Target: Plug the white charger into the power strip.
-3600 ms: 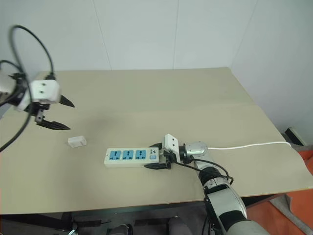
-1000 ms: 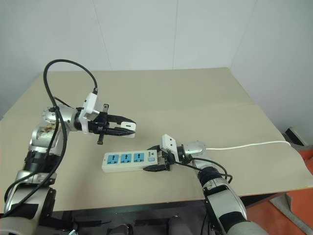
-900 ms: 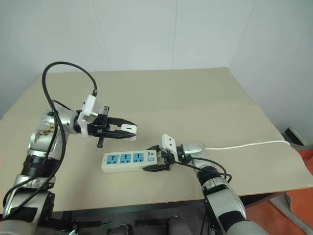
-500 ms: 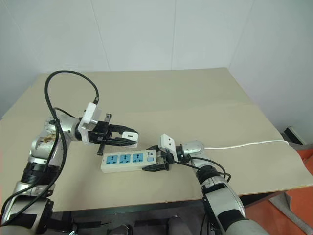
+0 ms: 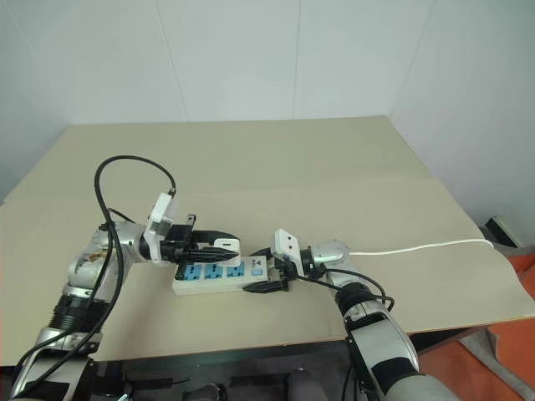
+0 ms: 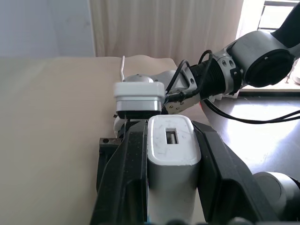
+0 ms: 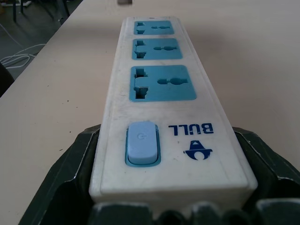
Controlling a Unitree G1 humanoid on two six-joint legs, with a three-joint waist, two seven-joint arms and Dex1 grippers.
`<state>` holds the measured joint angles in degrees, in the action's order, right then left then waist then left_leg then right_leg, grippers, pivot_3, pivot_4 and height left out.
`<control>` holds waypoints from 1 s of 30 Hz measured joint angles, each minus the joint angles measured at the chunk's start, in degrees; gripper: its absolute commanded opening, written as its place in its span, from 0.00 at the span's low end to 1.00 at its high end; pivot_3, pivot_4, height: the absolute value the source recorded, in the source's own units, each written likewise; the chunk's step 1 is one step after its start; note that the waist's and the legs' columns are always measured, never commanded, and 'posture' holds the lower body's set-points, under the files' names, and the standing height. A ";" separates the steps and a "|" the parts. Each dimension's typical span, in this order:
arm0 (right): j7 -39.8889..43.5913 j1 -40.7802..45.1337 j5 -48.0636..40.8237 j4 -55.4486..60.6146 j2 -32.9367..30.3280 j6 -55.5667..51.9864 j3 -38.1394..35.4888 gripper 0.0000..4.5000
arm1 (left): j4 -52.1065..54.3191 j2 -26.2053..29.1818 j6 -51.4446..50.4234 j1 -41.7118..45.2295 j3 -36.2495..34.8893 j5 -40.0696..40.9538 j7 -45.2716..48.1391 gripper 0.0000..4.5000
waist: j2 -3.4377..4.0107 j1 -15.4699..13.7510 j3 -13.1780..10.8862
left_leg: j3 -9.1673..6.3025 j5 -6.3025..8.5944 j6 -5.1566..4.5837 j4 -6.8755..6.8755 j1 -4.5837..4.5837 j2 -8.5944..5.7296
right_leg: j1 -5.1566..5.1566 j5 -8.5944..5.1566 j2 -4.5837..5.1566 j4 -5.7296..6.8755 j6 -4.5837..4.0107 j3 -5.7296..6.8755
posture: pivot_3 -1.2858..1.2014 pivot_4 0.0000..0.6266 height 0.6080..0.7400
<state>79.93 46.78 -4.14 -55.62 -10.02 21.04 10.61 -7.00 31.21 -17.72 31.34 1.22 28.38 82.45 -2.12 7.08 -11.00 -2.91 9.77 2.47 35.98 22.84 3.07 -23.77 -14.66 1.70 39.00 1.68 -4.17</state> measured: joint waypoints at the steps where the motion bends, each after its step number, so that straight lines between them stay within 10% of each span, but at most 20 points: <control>1: -0.02 -0.01 0.00 0.00 -0.02 0.00 -0.02 0.76 | -0.38 -0.36 0.11 -0.24 0.00 -0.03 -0.54 0.23 | 0.00 -0.03 0.00 | 0.00 0.00 0.00 0.00 0.00 0.00 | 0.01 0.00 0.00 0.00 0.00 0.00 | 0.52 0.24 1.00; 30: -0.07 -0.05 0.03 0.02 0.03 0.00 -0.06 0.76 | -4.29 -2.79 6.43 -2.82 2.21 -3.60 -3.17 0.23 | 0.00 -0.03 0.00 | 0.00 0.00 0.00 -0.04 -0.02 0.00 | 0.03 0.00 0.00 -0.04 0.00 0.00 | 0.52 0.24 1.00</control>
<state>79.86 46.74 -4.11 -55.60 -9.99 21.04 10.55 -11.29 28.41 -11.29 28.53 3.44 24.78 79.28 -2.12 7.06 -11.00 -2.90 9.77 2.47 35.94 22.82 3.07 -23.74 -14.66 1.70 38.96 1.68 -4.18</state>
